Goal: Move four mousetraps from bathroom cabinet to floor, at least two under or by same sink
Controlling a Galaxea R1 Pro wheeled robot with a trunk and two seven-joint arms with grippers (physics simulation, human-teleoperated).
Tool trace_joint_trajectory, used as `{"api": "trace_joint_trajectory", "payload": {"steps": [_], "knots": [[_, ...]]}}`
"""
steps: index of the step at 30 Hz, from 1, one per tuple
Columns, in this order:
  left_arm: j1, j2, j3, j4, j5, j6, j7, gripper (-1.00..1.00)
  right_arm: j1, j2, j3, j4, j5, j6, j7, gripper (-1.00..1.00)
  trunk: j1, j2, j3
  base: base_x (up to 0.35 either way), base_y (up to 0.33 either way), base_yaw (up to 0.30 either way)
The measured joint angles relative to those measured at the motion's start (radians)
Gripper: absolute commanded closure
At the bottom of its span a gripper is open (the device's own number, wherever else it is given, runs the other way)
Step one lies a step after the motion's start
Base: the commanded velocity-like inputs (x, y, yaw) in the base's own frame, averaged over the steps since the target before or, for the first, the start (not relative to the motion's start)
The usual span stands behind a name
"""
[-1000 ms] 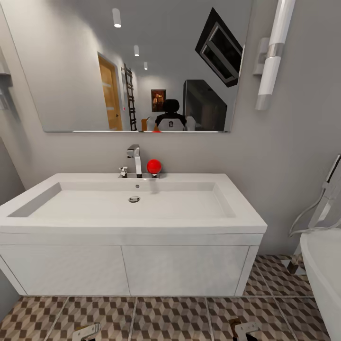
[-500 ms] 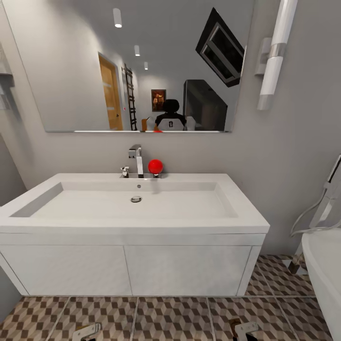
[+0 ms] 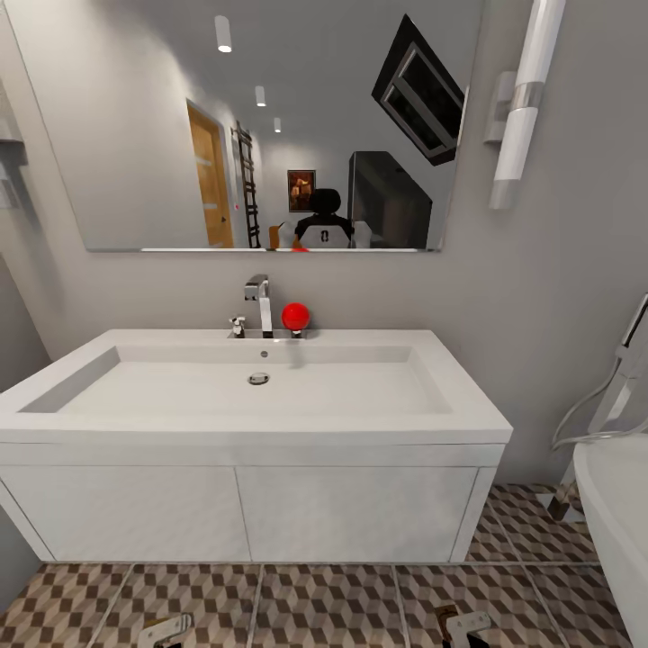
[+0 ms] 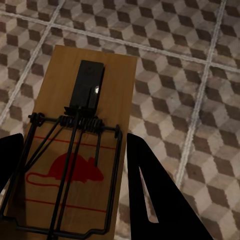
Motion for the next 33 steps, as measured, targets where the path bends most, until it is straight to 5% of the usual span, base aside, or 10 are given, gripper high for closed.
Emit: {"api": "trace_joint_trajectory", "payload": {"steps": [7, 33], "knots": [[0.0, -0.002, -0.002, -0.018, 0.001, 0.009, -0.009, 1.0, 0.0, 0.0, 0.0, 0.0, 0.0, 0.0, 0.0, 1.0, 0.0, 0.0, 0.0, 0.0, 0.0, 0.0], [0.0, -0.001, 0.004, -0.03, 0.004, 0.005, 0.003, 1.0, 0.0, -0.001, -0.005, -0.001, -0.007, 0.0, -0.008, 1.0, 0.1, -0.182, -0.081, 0.0, 0.0, 0.0]]}}
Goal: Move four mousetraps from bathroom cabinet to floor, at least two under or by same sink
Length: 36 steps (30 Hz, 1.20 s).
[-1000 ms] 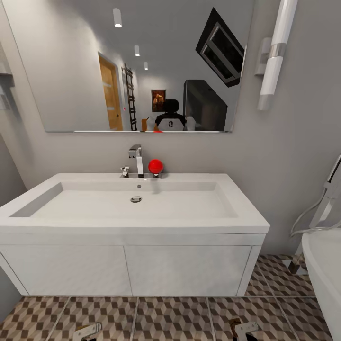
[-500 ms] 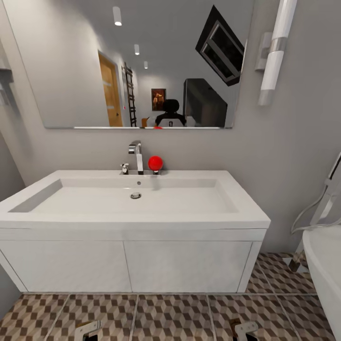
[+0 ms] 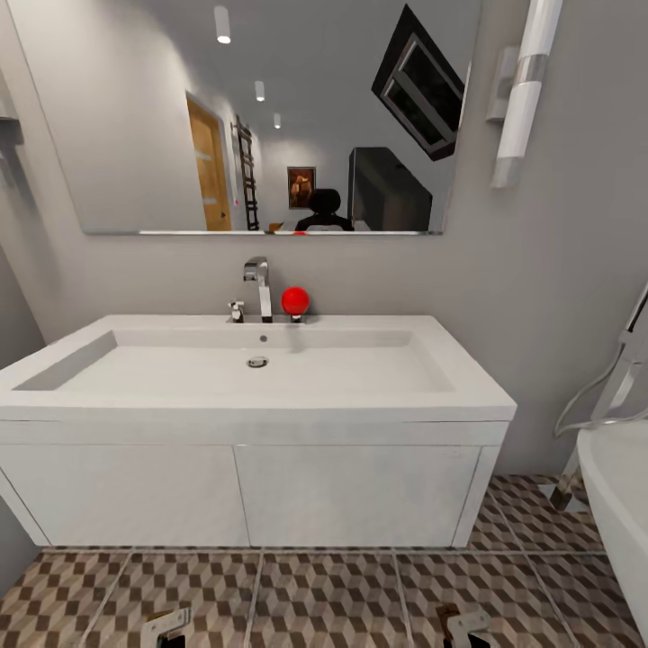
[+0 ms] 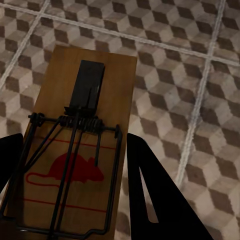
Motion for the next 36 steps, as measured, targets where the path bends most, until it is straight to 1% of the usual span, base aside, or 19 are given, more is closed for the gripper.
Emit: {"api": "trace_joint_trajectory", "payload": {"steps": [9, 11, 16, 19, 20, 24, 27, 29, 30, 32, 36], "knots": [[0.0, 0.002, 0.0, 0.0, 0.0, -0.004, 0.0, 1.0, 0.0, 0.0, 0.0, 0.0, 0.0, 0.0, -0.001, 1.0, 0.035, -0.063, -0.028, 0.0, 0.0, 0.0], [0.0, 0.004, 0.0, 0.0, 0.0, -0.004, 0.0, 1.0, 0.0, -0.004, -0.001, -0.002, 0.0, 0.0, -0.001, 1.0, 0.042, -0.077, -0.034, 0.0, 0.0, 0.0], [0.0, 0.004, 0.0, -0.004, -0.001, -0.003, 0.0, 1.0, 0.0, -0.008, 0.001, -0.028, 0.002, -0.001, -0.002, 1.0, 0.061, -0.112, -0.05, 0.0, 0.0, 0.0], [0.0, 0.004, -0.001, -0.035, -0.003, 0.001, 0.0, 1.0, -0.001, -0.006, 0.001, -0.078, 0.002, -0.003, -0.002, 1.0, 0.073, -0.133, -0.059, 0.0, 0.0, 0.0], [0.0, 0.004, 0.0, -0.043, -0.003, 0.002, 0.001, 1.0, -0.001, -0.006, 0.001, -0.084, 0.001, -0.003, -0.002, 1.0, 0.077, -0.14, -0.063, 0.0, 0.0, 0.0], [0.0, 0.004, -0.001, -0.122, -0.006, 0.007, 0.001, 1.0, -0.001, -0.005, 0.0, -0.095, 0.001, -0.004, -0.001, 1.0, 0.092, -0.168, -0.075, 0.0, 0.0, 0.0], [0.0, 0.001, -0.001, -0.159, -0.007, 0.013, 0.001, 1.0, -0.001, -0.006, -0.001, -0.115, 0.0, -0.004, -0.002, 1.0, 0.104, -0.189, -0.085, 0.0, 0.0, 0.0], [0.0, 0.005, 0.0, -0.174, -0.008, 0.042, 0.008, 1.0, -0.001, -0.007, -0.001, -0.129, 0.0, -0.004, -0.002, 1.0, 0.111, -0.203, -0.091, 0.0, 0.0, 0.0], [0.0, 0.009, 0.0, -0.178, -0.008, 0.055, 0.02, 1.0, -0.001, -0.007, 0.0, -0.133, 0.0, -0.004, -0.002, 1.0, 0.115, -0.21, -0.094, 0.0, 0.0, 0.0], [0.0, 0.011, 0.0, -0.181, -0.007, 0.062, 0.039, 1.0, -0.001, -0.007, -0.001, -0.137, 0.0, -0.004, -0.002, 1.0, 0.123, -0.224, -0.1, 0.0, 0.0, 0.0], [0.0, 0.009, 0.0, -0.183, -0.007, 0.064, 0.048, 1.0, -0.001, -0.007, 0.0, -0.139, 0.0, -0.004, -0.002, 1.0, 0.123, -0.224, -0.1, 0.0, 0.0, 0.0]]}}
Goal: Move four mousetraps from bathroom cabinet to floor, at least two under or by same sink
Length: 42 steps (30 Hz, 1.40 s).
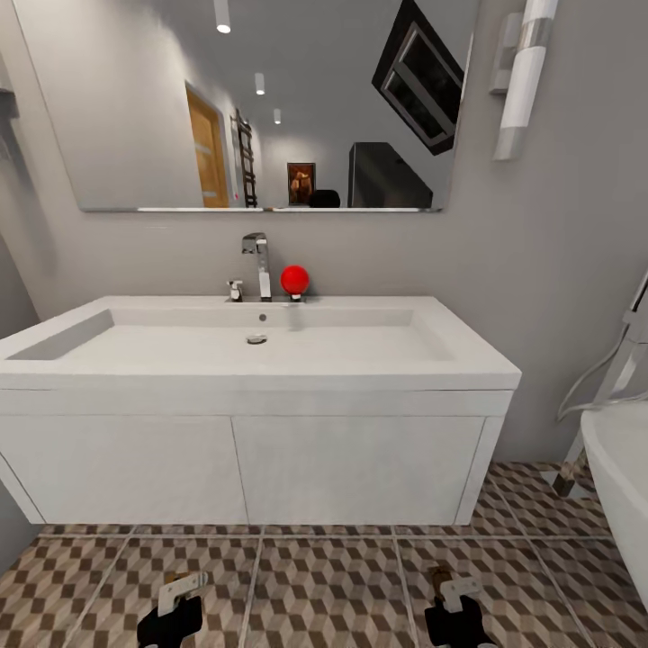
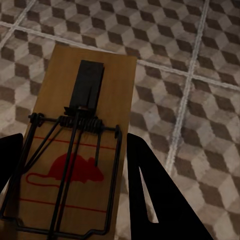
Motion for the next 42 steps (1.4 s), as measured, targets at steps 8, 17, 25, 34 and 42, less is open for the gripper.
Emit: {"api": "trace_joint_trajectory", "payload": {"steps": [8, 17, 25, 34, 42], "knots": [[0.0, 0.002, 0.0, 0.0, 0.0, -0.002, 0.001, 1.0, 0.0, 0.0, 0.0, 0.0, 0.0, 0.0, 0.0, 1.0, 0.0, 0.0, 0.0, 0.067, 0.0, 0.0], [0.0, -0.004, -0.002, 0.0, 0.0, -0.002, 0.0, 1.0, 0.0, 0.0, 0.001, 0.0, 0.0, 0.0, 0.0, 1.0, 0.0, 0.0, 0.0, 0.052, 0.0, 0.0], [0.0, -0.005, -0.002, 0.0, 0.0, -0.002, 0.001, 1.0, 0.0, -0.001, 0.002, 0.0, 0.004, -0.001, 0.0, 1.0, 0.0, 0.0, 0.0, 0.0, 0.0, 0.0], [0.0, -0.007, -0.003, 0.0, 0.0, -0.002, 0.001, 1.0, 0.0, -0.001, 0.002, 0.0, 0.004, -0.001, 0.0, 1.0, 0.0, 0.0, 0.0, 0.0, 0.0, 0.0], [0.0, -0.008, -0.003, 0.0, 0.0, -0.002, 0.001, 1.0, 0.0, -0.001, 0.003, 0.0, 0.004, -0.001, 0.0, 1.0, 0.0, 0.0, 0.0, 0.089, 0.0, 0.0]]}}
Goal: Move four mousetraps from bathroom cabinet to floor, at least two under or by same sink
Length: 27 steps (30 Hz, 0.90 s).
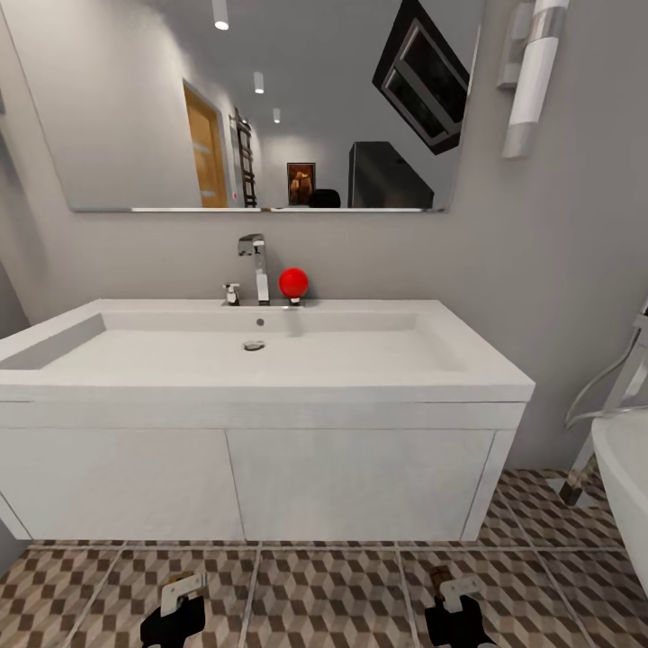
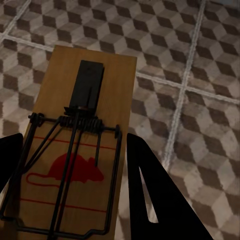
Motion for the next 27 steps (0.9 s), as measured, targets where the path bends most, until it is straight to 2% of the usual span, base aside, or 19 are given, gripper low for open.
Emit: {"api": "trace_joint_trajectory", "payload": {"steps": [2, 27], "knots": [[0.0, 0.0, 0.0, 0.0, 0.0, 0.0, 0.0, 1.0, 0.0, 0.0, 0.0, 0.0, 0.0, 0.0, 0.0, 1.0, 0.0, 0.0, 0.0, 0.006, 0.0, 0.0], [0.0, 0.003, 0.002, 0.001, -0.002, 0.0, 0.002, 1.0, 0.0, 0.0, 0.0, 0.0, 0.0, 0.001, 0.0, 1.0, 0.096, -0.175, -0.078, 0.0, 0.0, 0.0]]}}
